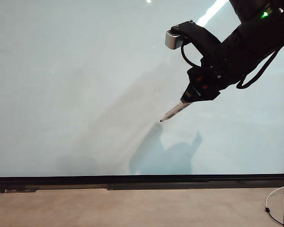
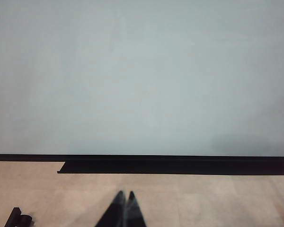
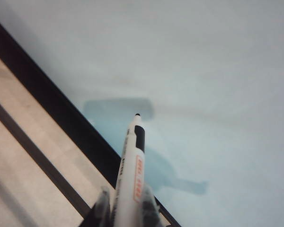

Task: Pick up the pen on the shelf to the right of the whiteboard and draw a rectangle.

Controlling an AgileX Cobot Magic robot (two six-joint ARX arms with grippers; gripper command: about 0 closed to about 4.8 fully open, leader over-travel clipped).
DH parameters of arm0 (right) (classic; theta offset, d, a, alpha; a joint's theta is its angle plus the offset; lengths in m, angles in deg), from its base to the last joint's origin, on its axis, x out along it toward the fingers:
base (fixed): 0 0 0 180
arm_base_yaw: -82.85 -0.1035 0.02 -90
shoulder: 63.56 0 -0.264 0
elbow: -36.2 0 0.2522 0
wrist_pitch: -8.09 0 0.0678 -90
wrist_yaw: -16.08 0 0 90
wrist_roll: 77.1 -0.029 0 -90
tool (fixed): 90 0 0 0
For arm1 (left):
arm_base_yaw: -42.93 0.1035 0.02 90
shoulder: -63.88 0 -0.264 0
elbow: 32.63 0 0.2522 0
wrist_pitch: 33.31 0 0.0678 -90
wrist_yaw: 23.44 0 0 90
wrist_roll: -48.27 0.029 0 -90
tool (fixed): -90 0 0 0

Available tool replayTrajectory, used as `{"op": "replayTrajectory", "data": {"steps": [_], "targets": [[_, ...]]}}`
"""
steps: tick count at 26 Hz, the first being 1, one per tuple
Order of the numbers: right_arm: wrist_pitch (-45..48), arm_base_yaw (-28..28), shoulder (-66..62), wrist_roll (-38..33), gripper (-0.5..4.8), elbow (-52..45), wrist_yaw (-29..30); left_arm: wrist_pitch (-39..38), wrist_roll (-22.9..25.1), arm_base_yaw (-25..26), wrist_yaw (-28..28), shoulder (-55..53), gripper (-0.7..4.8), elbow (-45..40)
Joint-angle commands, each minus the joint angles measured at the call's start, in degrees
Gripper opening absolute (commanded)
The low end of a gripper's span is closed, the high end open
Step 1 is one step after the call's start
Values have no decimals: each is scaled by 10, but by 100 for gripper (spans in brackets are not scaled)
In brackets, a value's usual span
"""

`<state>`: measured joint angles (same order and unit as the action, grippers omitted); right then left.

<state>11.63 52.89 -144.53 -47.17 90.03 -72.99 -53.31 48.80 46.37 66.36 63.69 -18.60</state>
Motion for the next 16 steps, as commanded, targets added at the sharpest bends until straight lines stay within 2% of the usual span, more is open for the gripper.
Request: {"op": "replayTrajectory", "data": {"steps": [1, 12, 14, 16], "targets": [[10, 0, -3, 2, -3, 7, 3, 7, 0, 1, 0, 0, -4, 1], [29, 15, -12, -1, -3, 13, -11, 7, 0, 1, 0, 0, -5, 1], [36, 18, -16, -1, -3, 13, -7, 7, 0, 1, 1, 0, -5, 1], [37, 29, -16, -1, -3, 13, 21, 7, 1, 1, 0, 0, -4, 1]]}}
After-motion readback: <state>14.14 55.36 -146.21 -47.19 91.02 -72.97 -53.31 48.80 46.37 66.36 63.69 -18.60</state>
